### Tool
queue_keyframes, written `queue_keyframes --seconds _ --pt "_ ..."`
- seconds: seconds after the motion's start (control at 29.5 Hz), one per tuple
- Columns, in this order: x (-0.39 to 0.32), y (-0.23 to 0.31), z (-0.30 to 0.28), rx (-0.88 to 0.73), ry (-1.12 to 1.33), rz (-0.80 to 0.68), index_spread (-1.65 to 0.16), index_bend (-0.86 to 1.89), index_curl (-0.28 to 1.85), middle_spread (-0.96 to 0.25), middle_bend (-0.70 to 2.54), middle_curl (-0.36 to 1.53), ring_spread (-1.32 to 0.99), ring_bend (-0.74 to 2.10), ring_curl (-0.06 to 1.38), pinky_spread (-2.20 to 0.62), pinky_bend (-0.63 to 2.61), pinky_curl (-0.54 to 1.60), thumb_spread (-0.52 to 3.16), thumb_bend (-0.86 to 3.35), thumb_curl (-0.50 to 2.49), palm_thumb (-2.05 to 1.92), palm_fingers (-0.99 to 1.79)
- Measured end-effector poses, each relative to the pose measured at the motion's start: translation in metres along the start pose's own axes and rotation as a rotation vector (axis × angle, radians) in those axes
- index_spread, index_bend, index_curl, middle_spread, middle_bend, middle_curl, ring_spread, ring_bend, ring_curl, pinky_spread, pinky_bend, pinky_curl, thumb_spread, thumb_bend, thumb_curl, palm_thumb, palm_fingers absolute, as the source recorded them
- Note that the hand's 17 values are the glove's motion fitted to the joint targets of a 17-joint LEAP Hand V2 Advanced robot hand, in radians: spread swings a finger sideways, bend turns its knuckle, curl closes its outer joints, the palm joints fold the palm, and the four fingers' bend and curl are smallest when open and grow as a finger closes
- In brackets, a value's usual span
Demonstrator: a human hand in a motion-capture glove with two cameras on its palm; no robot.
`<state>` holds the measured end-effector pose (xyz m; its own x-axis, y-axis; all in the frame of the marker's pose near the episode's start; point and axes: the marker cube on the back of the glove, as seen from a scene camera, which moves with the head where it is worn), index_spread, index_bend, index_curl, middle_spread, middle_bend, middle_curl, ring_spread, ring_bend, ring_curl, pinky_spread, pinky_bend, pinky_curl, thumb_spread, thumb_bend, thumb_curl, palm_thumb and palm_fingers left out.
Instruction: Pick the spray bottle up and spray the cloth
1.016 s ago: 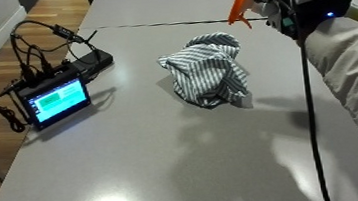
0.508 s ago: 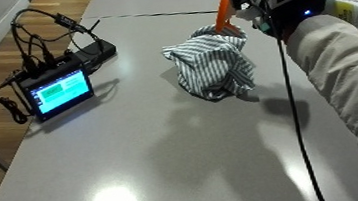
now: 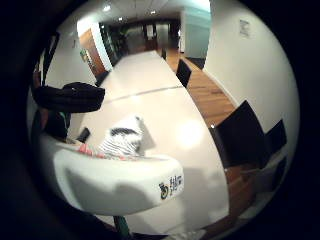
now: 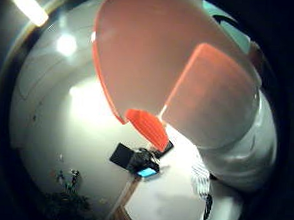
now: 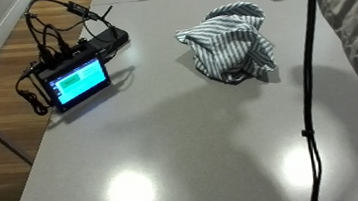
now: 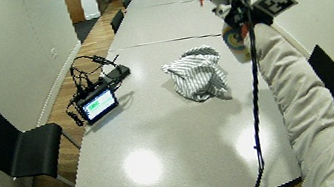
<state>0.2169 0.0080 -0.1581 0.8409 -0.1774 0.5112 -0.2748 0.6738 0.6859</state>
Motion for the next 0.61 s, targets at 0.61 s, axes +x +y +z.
queue_keyframes --seconds 0.61 --pt "-0.005 -0.022 0.045 0.064 -0.479 0.283 -0.27 0.14 0.52 -0.16 0.34 0.54 -0.18 0.44 0.50 -0.24 0.29 0.44 0.69 -0.01 0.65 1.09 1.01"
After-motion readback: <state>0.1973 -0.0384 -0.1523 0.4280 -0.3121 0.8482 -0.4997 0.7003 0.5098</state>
